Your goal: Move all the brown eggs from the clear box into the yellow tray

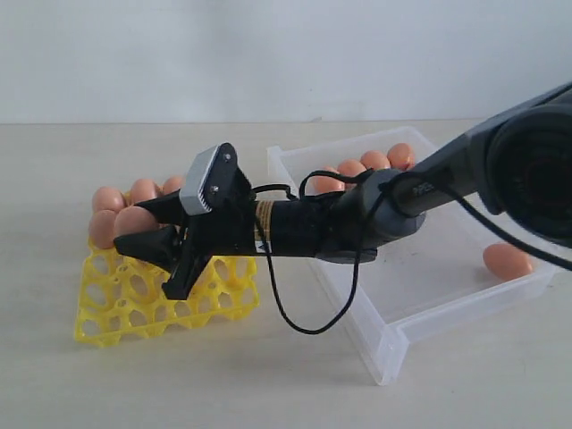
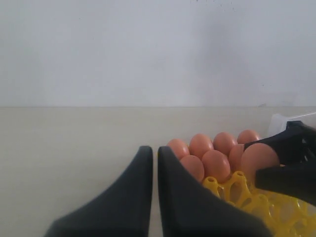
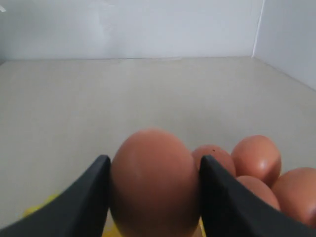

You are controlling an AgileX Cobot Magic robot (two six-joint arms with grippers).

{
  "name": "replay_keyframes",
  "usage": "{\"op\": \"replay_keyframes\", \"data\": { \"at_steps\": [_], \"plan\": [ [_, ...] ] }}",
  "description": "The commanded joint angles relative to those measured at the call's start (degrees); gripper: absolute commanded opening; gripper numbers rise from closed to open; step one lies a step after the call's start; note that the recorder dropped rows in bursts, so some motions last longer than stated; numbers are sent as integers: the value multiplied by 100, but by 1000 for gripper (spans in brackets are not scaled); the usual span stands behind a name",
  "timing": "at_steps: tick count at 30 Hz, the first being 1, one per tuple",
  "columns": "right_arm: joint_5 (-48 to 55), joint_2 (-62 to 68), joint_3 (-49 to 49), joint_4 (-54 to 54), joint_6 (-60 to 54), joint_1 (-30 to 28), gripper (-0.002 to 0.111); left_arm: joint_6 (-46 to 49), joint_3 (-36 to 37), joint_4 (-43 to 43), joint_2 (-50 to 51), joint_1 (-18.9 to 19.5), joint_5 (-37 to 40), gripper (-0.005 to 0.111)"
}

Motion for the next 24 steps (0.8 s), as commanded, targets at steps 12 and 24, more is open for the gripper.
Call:
{"op": "replay_keyframes", "data": {
  "at_steps": [12, 24],
  "plan": [
    [505, 419, -972, -444, 94, 485, 0, 30, 22, -30, 18, -36, -77, 4],
    [1350, 419, -1205, 445, 2455, 592, 0, 30, 22, -30, 18, -36, -77, 4]
  ]
}}
